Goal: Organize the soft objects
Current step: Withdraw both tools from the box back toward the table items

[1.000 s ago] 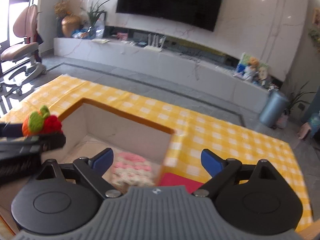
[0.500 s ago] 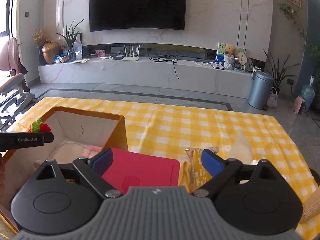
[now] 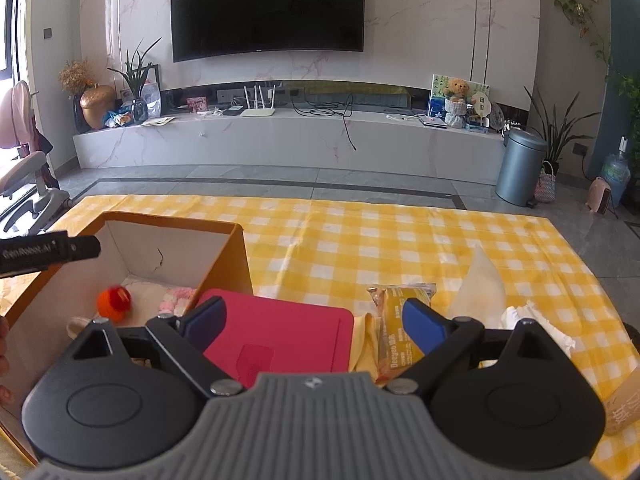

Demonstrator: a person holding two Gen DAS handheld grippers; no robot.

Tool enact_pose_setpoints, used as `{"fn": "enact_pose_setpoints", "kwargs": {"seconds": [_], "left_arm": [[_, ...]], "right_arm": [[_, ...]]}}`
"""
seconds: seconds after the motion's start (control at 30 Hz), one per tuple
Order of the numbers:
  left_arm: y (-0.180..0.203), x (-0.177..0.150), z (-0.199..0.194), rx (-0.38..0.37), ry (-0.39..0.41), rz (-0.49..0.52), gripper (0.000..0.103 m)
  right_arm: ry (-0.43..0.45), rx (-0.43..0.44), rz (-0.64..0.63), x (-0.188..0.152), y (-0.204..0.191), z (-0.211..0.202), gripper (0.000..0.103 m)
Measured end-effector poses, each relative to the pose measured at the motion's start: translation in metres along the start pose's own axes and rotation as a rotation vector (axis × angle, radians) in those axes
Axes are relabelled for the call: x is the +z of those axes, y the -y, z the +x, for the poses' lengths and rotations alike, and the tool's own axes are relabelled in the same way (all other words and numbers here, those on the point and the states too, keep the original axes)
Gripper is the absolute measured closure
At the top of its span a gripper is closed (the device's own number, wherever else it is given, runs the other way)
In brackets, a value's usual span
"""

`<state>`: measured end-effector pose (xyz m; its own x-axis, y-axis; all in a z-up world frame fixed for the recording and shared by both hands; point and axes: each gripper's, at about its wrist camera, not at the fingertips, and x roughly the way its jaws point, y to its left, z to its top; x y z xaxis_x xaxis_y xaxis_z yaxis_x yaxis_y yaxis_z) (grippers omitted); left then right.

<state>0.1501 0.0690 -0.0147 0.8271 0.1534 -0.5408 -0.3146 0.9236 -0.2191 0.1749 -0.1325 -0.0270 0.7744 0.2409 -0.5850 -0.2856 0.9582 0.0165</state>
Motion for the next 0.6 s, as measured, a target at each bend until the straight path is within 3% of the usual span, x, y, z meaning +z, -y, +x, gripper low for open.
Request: {"fn": "enact_pose_setpoints", "kwargs": {"seconds": [0.33,0.6], "left_arm": [[0.003,0.01,-0.028,-0.001,0.062,-0.048,0.0],[0.025,0.011,-0.06,-0.023,0.169,0.037,0.0]], "right_arm": [[0.011,0.008,0.018,0.004,0.008,-0.009,0.01],[0.051,0.006,0.045,0.012,0.024,-0.025,0.01]]}}
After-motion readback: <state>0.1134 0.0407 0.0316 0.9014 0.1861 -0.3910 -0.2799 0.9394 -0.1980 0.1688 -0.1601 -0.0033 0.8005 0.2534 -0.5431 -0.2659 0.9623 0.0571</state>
